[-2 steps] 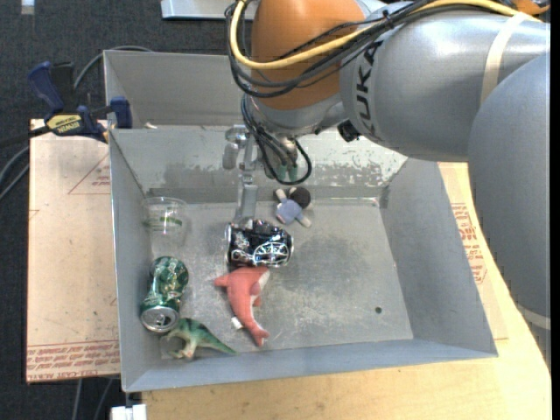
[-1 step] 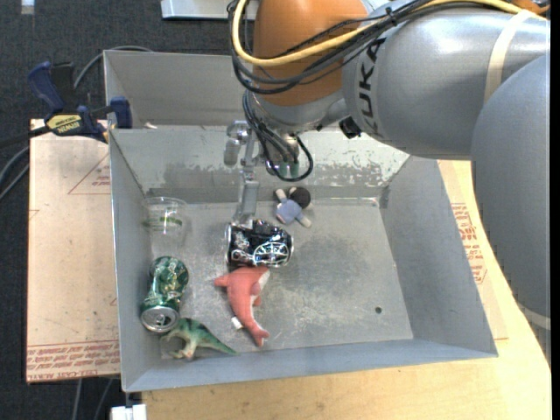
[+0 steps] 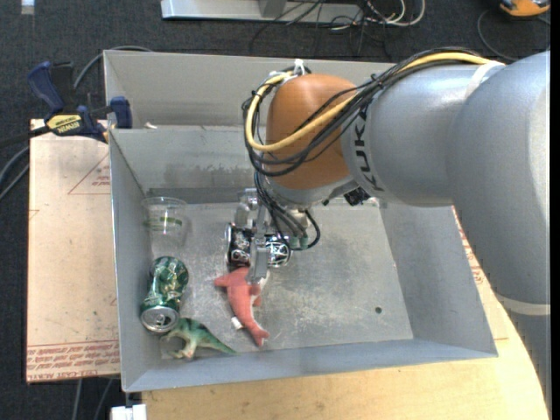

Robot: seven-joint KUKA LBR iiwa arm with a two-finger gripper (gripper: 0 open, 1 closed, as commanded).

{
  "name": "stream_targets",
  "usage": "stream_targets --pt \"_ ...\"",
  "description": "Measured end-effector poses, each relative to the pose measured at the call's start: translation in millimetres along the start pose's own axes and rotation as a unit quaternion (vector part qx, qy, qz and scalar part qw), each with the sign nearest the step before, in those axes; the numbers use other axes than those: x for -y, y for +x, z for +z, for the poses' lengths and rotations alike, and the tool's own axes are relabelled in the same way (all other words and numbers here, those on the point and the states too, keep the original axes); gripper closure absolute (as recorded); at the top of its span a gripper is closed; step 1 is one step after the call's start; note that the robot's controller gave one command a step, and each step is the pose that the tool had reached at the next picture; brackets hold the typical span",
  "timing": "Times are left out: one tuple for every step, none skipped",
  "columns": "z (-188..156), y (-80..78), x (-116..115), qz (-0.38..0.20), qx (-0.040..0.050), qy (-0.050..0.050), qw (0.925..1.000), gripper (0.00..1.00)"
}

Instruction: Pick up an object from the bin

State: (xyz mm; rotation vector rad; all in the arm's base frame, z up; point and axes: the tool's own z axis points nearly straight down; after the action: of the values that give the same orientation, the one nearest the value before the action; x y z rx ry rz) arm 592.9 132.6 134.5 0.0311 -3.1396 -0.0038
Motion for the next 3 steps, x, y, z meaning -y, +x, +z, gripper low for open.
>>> stream_targets --pt "-7.1 -18.4 25.1 -0.020 0.0016 0.000 0.9998 0.00" --pt "52.1 -21.2 73.6 0.080 -0.0007 0.000 0.9968 0.00" --pt "64.4 -15.3 60.1 0.045 0.0027 0.000 0.9990 0.00"
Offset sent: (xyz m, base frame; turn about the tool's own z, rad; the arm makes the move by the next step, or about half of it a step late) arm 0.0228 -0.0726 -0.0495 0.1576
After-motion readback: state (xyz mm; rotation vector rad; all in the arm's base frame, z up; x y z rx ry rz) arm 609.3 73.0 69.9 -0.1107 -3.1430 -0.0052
